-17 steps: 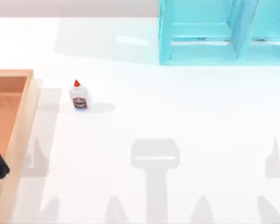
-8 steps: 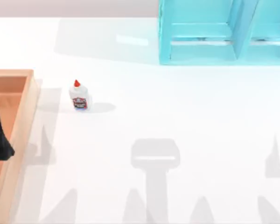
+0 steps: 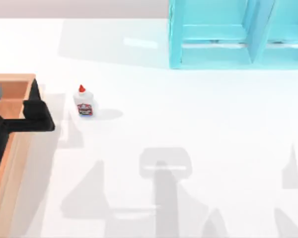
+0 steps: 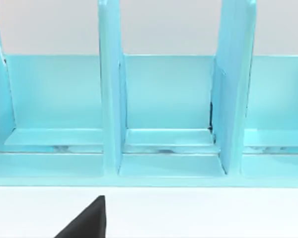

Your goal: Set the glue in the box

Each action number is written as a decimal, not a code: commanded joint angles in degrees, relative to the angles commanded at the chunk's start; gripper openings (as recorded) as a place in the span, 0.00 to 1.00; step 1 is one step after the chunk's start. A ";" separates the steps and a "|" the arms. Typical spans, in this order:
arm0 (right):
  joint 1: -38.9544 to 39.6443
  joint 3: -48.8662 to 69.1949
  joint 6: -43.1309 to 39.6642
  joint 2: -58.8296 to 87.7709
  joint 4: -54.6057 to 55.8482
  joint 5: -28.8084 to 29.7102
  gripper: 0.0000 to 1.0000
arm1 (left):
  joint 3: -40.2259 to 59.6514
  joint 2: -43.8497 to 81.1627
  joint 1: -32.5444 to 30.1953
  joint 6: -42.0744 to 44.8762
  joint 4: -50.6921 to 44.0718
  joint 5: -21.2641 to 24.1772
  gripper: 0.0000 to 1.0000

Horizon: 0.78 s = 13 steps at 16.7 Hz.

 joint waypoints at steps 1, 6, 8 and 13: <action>0.00 0.00 0.00 0.00 0.00 0.00 1.00 | 0.81 5.74 -1.61 -0.35 4.12 -1.46 1.00; 0.00 0.00 0.00 0.00 0.00 0.00 1.00 | 4.56 32.97 -9.24 -2.12 23.51 -8.35 1.00; 0.00 0.00 0.00 0.00 0.00 0.00 1.00 | 5.87 42.51 -11.91 -2.76 30.31 -10.78 1.00; 0.00 0.00 0.00 0.00 0.00 0.00 1.00 | 8.29 60.80 -16.77 -3.93 43.16 -15.42 1.00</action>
